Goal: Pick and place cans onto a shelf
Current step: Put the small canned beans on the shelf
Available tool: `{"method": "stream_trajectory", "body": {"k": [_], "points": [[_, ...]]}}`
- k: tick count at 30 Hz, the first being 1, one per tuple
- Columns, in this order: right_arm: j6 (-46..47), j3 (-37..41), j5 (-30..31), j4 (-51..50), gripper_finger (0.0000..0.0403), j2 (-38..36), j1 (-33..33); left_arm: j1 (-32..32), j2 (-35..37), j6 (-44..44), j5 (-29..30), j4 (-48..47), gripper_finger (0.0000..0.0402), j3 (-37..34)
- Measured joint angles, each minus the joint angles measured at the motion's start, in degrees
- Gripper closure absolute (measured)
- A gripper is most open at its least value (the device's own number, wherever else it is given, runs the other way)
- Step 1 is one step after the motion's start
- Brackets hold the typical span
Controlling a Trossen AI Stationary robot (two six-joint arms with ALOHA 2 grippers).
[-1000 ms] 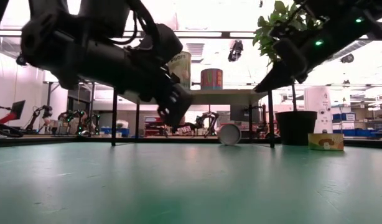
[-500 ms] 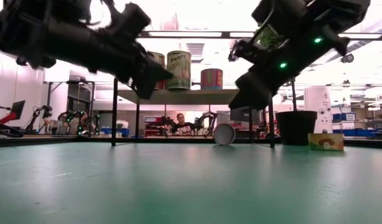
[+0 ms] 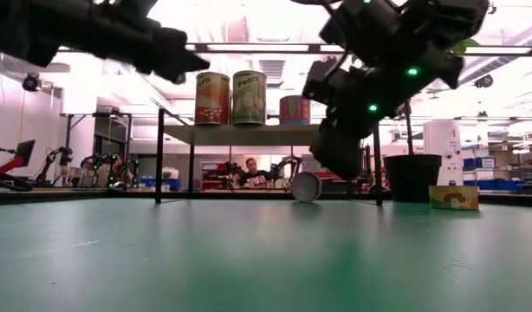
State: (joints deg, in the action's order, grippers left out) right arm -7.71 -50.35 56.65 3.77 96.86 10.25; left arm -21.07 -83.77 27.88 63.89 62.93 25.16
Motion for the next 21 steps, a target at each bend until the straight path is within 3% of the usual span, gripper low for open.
{"method": "stream_trajectory", "body": {"k": [6,10,17,21], "points": [[13.3,5.8,0.0,-0.2,0.0394,-1.9,-0.1,0.1,-0.7,-11.6,-5.8,-0.8,0.0402,-4.1],[14.2,7.0,-0.1,-0.3,0.0394,-1.5,0.0,0.2,-3.2,-15.7,-10.8,-0.7,0.0402,-4.5],[8.5,7.1,0.5,3.0,0.0394,-4.5,0.0,0.3,-13.5,-20.4,-10.6,-0.5,0.0402,2.1],[3.3,7.1,0.6,4.7,0.0394,-8.9,0.3,0.6,-23.2,-20.8,-3.8,-0.3,0.0402,9.6]]}}
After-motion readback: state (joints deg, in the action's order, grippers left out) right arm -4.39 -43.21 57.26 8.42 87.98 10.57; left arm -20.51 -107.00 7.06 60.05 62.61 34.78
